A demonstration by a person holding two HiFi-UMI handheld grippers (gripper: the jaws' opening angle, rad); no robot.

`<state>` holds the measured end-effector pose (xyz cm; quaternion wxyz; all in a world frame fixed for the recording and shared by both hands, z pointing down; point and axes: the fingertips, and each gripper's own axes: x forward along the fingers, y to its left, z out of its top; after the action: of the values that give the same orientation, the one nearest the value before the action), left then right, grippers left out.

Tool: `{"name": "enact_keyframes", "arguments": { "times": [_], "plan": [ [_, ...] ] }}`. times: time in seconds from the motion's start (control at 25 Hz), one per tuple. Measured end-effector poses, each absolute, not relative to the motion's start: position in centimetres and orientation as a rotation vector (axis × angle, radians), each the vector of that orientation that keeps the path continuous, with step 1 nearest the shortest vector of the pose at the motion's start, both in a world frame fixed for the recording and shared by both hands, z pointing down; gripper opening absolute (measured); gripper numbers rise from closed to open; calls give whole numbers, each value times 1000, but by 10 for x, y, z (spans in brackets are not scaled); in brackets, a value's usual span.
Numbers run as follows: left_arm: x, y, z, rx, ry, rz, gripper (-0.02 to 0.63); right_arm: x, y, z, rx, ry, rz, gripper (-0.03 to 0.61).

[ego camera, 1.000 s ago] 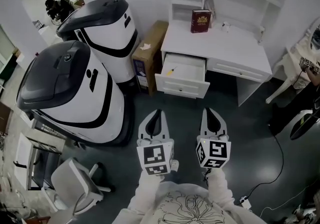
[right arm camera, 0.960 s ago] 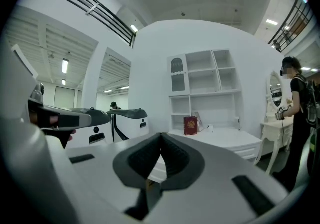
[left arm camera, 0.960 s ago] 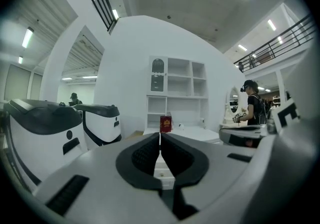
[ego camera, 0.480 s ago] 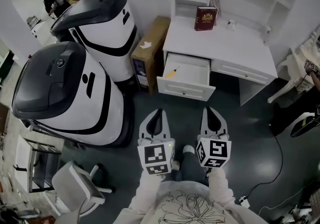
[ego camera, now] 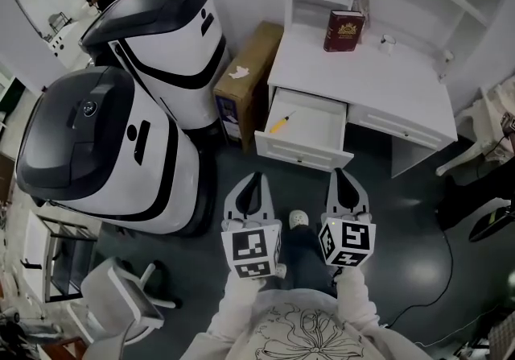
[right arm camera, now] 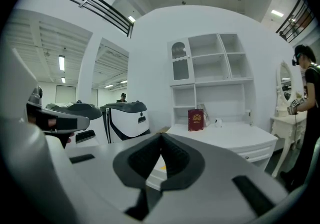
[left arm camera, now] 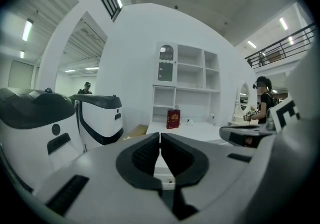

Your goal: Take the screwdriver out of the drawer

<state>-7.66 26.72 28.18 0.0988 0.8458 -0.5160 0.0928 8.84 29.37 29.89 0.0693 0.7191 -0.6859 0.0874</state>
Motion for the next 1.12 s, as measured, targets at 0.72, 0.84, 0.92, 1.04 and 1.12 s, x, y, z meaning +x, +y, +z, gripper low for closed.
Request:
{"name": "enact_keyframes", "arguments": {
  "times": [0.72,0.84,0.92,1.04,1.12],
  "plan": [
    [4,106,277,2421,-1636,274,11,169,115,294,2047,-2182,274,3],
    [13,82,277,2404,-1662,273,11,178,87,294,2018,-2208,270,3],
    [18,68,279,2389,-1679,272,11,185,71,296,2001,-2223,274,3],
    [24,52,286,2361,-1697,281,11,191,51,303,1972,-2242,285,3],
    [28,44,290,2346,-1704,289,11,195,40,308,1954,-2252,297,3]
  ]
}}
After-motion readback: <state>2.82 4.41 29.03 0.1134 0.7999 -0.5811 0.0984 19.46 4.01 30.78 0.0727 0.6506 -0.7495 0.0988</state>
